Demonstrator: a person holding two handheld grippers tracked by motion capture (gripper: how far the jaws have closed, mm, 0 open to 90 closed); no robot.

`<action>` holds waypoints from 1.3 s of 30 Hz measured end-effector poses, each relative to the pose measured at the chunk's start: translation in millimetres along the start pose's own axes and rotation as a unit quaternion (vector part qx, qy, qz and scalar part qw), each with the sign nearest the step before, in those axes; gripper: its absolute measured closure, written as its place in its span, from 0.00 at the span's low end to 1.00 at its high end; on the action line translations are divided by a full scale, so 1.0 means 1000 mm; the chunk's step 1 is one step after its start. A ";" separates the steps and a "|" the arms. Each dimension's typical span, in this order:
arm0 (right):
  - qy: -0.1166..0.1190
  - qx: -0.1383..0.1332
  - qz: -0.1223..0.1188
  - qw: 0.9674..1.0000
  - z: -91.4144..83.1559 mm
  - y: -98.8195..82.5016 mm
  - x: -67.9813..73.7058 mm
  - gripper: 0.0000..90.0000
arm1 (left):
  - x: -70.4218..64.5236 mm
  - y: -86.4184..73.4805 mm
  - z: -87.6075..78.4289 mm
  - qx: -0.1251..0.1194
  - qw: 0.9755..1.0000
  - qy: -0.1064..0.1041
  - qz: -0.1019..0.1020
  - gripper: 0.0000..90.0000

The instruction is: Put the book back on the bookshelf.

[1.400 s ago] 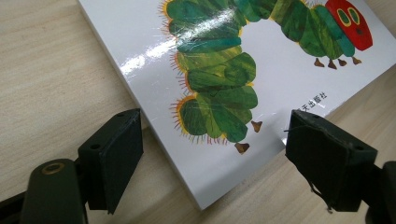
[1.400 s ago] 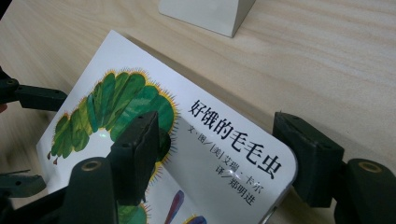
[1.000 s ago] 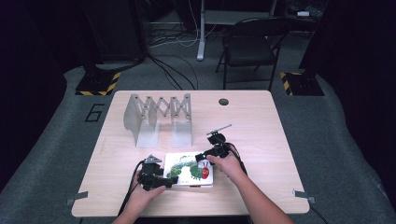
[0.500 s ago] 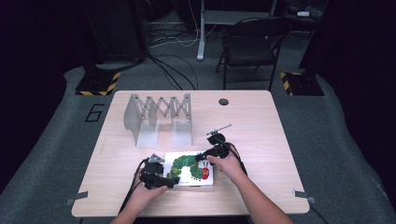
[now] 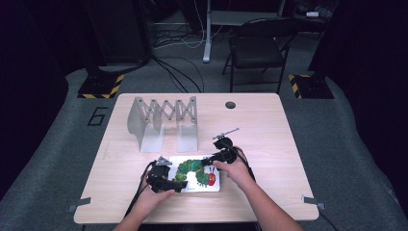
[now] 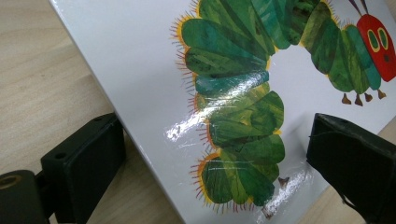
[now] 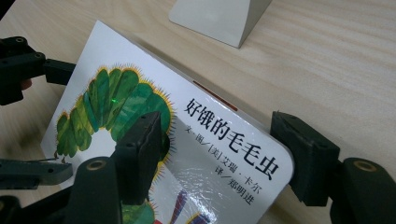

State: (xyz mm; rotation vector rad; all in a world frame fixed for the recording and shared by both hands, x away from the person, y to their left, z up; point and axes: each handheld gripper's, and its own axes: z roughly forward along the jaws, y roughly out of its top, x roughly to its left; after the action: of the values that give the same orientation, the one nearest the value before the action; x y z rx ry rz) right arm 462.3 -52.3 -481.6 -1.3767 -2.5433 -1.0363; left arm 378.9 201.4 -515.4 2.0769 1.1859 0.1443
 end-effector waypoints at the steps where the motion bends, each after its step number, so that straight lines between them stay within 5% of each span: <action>1: 0.000 -0.005 -0.001 1.000 0.000 0.000 0.000 0.39 | 0.000 0.000 0.000 -0.002 1.000 0.000 0.003 0.05; 10: -0.009 -0.004 0.005 1.000 -0.001 -0.001 0.003 0.38 | -0.001 0.001 -0.001 0.000 1.000 -0.001 -0.012 0.07; 16: -0.020 -0.002 0.009 1.000 -0.004 0.000 0.007 0.38 | 0.001 0.001 -0.006 -0.016 0.999 0.000 -0.043 0.18; 25: -0.038 -0.008 -0.006 0.999 -0.011 0.001 0.017 0.38 | -0.005 0.007 -0.013 -0.005 0.999 0.026 -0.031 0.22; 30: -0.045 -0.019 -0.008 0.999 -0.015 0.003 0.023 0.38 | -0.005 0.007 -0.018 -0.021 0.998 0.027 -0.043 0.30; 39: -0.054 -0.042 -0.013 0.998 -0.025 0.003 0.028 0.39 | -0.007 0.011 -0.025 -0.030 0.998 0.034 -0.038 0.40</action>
State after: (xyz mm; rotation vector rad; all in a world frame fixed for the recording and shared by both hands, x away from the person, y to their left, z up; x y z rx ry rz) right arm 441.9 -45.3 -450.7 -1.4612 -2.6292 -1.1152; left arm 372.2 206.3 -488.4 1.9852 1.2842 0.2137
